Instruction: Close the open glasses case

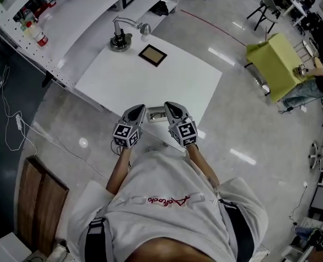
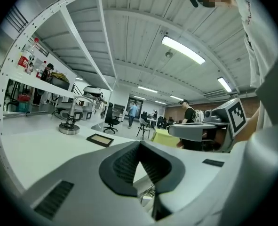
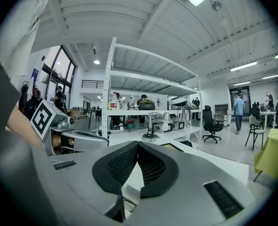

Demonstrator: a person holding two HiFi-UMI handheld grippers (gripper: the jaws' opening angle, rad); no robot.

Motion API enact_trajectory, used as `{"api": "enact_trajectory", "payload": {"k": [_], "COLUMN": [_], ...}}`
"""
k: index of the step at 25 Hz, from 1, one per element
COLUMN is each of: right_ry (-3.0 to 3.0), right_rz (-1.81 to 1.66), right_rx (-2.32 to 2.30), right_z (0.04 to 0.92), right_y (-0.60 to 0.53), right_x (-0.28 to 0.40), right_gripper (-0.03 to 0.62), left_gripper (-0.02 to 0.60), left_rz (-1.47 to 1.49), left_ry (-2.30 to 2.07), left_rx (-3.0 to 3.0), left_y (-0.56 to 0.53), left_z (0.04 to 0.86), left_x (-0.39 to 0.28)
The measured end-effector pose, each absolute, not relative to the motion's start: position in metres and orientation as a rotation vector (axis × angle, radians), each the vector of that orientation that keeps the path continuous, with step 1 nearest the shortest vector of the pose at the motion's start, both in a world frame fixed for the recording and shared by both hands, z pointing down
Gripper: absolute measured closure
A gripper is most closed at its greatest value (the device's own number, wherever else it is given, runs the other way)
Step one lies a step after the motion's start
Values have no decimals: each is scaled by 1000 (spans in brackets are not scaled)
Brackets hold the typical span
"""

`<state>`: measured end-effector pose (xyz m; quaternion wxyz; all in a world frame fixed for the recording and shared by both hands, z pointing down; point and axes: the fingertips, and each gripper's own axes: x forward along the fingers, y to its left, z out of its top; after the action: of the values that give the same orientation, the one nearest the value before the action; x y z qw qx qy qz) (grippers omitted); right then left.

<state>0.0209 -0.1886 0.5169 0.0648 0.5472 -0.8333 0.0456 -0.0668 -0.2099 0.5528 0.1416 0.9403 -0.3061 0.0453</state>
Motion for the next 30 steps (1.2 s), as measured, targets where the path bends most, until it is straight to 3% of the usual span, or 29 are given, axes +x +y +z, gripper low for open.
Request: {"api": "enact_trajectory", "payload": {"k": [30], "right_ry": [-2616], "right_rz": [318], "right_rx": [1440], "right_z": [560], "right_y": [-211], "right_x": [44], "right_gripper": [562], "left_gripper": [557], "left_rz": [284], "left_ry": [-1070], "left_rx": [2529], "left_y": [-202], "left_z": [594], "left_x": [-61]}}
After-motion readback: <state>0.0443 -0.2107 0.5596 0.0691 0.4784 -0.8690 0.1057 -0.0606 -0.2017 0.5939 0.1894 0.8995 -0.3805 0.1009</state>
